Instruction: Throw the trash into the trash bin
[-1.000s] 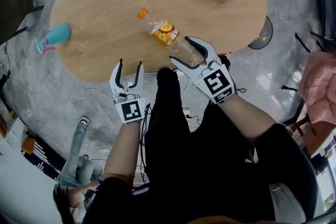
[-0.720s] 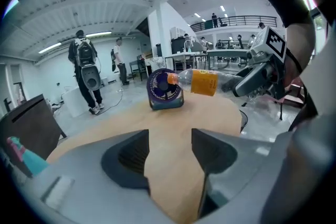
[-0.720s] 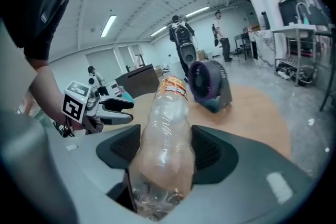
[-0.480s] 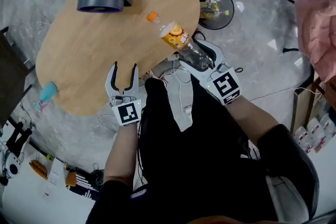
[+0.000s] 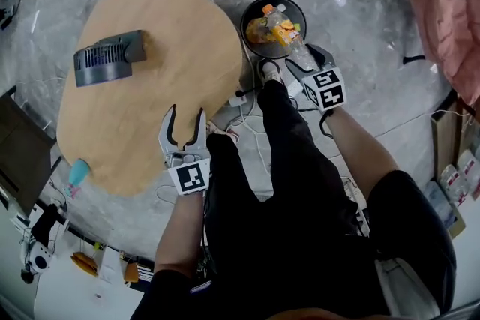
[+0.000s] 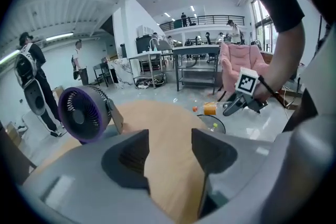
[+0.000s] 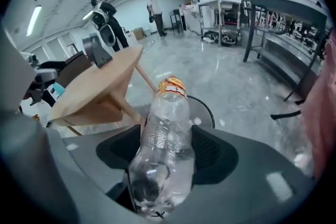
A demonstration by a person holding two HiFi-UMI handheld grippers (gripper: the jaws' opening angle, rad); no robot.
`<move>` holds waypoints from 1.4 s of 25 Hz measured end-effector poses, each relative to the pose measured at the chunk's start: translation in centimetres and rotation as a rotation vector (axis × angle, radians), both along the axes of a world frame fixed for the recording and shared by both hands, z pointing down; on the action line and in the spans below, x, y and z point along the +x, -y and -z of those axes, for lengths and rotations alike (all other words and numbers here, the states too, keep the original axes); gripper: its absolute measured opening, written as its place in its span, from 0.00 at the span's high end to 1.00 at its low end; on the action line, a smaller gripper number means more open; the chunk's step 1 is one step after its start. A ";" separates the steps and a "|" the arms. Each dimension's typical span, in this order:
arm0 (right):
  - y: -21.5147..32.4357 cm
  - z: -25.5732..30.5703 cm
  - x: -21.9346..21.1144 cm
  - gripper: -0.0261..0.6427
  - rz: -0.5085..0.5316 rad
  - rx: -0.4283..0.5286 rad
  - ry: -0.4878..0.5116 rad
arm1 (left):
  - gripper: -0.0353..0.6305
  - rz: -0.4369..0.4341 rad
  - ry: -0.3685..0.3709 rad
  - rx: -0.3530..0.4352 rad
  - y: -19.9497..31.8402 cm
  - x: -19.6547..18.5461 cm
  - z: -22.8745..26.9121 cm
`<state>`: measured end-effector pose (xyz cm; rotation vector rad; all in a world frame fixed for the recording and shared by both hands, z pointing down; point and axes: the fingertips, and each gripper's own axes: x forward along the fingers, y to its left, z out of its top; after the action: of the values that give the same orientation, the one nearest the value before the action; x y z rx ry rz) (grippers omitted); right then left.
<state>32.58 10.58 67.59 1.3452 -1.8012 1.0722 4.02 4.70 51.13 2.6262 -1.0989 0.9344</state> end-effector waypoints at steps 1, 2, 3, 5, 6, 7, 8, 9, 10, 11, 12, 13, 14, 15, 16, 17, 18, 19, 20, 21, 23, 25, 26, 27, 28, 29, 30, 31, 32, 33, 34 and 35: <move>0.1 -1.9 0.3 0.47 -0.005 -0.044 -0.003 | 0.55 -0.006 0.000 -0.001 0.0 0.4 -0.2; 0.2 -3.6 0.5 0.47 -0.008 -0.086 -0.005 | 0.55 -0.007 -0.002 -0.004 -0.1 0.6 -0.4; 0.4 -5.0 0.5 0.47 -0.008 -0.123 -0.008 | 0.55 -0.004 -0.002 -0.008 -0.1 0.6 -0.6; 1.2 -7.3 0.6 0.47 -0.007 -0.185 -0.020 | 0.55 0.011 0.008 -0.027 0.0 0.3 -1.0; 1.6 -8.3 0.6 0.47 -0.015 -0.216 -0.020 | 0.55 0.024 0.013 -0.041 0.0 -0.1 -1.3; 1.8 -9.2 0.5 0.47 -0.028 -0.256 -0.012 | 0.55 0.039 0.019 -0.056 0.2 -0.6 -1.6; 1.9 -10.1 0.3 0.47 -0.046 -0.302 0.003 | 0.55 0.054 0.026 -0.069 0.3 -1.2 -1.9; 2.1 -11.0 0.1 0.47 -0.065 -0.346 0.020 | 0.55 0.069 0.033 -0.077 0.6 -1.8 -2.1; 2.3 -11.8 -0.2 0.47 -0.084 -0.385 0.037 | 0.55 0.083 0.037 -0.080 0.8 -2.4 -2.3; 2.5 -12.4 -0.5 0.47 -0.102 -0.417 0.056 | 0.55 0.098 0.038 -0.081 1.0 -2.9 -2.3; 2.8 -12.9 -0.8 0.47 -0.125 -0.447 0.081 | 0.55 0.112 0.038 -0.084 1.0 -3.3 -2.2; 3.1 -13.3 -1.2 0.47 -0.155 -0.475 0.111 | 0.55 0.124 0.036 -0.087 0.9 -3.7 -2.1; 3.4 -13.6 -1.5 0.47 -0.190 -0.503 0.143 | 0.55 0.131 0.036 -0.091 0.8 -4.0 -2.0; 3.9 -14.0 -1.8 0.46 -0.227 -0.530 0.174 | 0.55 0.135 0.037 -0.094 0.6 -4.2 -1.9; 4.4 -14.3 -2.0 0.45 -0.262 -0.555 0.204 | 0.55 0.135 0.040 -0.095 0.4 -4.5 -1.8; 5.0 -14.6 -2.2 0.44 -0.288 -0.569 0.225 | 0.55 0.134 0.045 -0.096 0.2 -4.7 -1.8; 5.7 -14.8 -2.1 0.43 -0.293 -0.562 0.223 | 0.55 0.133 0.050 -0.097 0.2 -4.9 -2.0; 6.6 -14.8 -1.8 0.42 -0.269 -0.532 0.186 | 0.55 0.134 0.056 -0.098 0.2 -5.2 -2.2; 7.6 -14.7 -1.4 0.38 -0.216 -0.487 0.118 | 0.55 0.137 0.060 -0.101 0.2 -5.6 -2.4; 8.4 -14.3 -1.0 0.37 -0.145 -0.438 0.038 | 0.55 0.143 0.061 -0.104 0.2 -5.9 -2.6; 9.6 -13.0 -0.8 0.36 -0.024 -0.339 -0.076 | 0.55 0.141 0.053 -0.101 0.1 -6.1 -2.6; 10.1 -10.7 -1.1 0.35 0.036 -0.225 -0.113 | 0.55 0.112 0.042 -0.084 0.0 -5.6 -2.2; 10.1 -9.2 -1.3 0.35 0.051 -0.159 -0.121 | 0.55 0.092 0.039 -0.072 -0.1 -5.4 -1.9; 10.0 -7.3 -1.6 0.35 0.058 -0.090 -0.128 | 0.55 0.074 0.036 -0.061 0.0 -5.3 -1.5; 9.7 -5.2 -1.9 0.35 0.054 -0.023 -0.128 | 0.55 0.063 0.032 -0.053 0.0 -5.5 -1.2; 9.1 -2.9 -2.3 0.35 0.039 0.038 -0.114 | 0.55 0.056 0.028 -0.047 -0.1 -5.7 -0.8; 8.4 -0.4 -2.8 0.35 0.015 0.095 -0.088 | 0.55 0.048 0.025 -0.039 -0.2 -6.1 -0.2; 7.6 2.2 -3.4 0.36 -0.012 0.150 -0.053 | 0.55 0.037 0.021 -0.026 -0.3 -6.4 0.4; 6.9 4.9 -4.0 0.37 -0.034 0.204 -0.016 | 0.55 0.016 0.021 -0.005 -0.4 -6.7 1.2; 5.9 7.7 -4.9 0.38 -0.047 0.254 0.022 | 0.55 -0.021 0.031 0.024 -0.6 -7.0 2.4; 4.8 10.6 -5.9 0.40 -0.051 0.295 0.057 | 0.55 -0.073 0.054 0.054 -1.1 -7.4 3.7; 3.3 13.6 -7.3 0.42 -0.049 0.324 0.093 | 0.55 -0.118 0.075 0.076 -1.8 -8.0 5.3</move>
<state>25.32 7.23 54.00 1.5556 -2.0877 0.9072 -3.99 6.51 45.86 2.7646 -1.0253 1.0420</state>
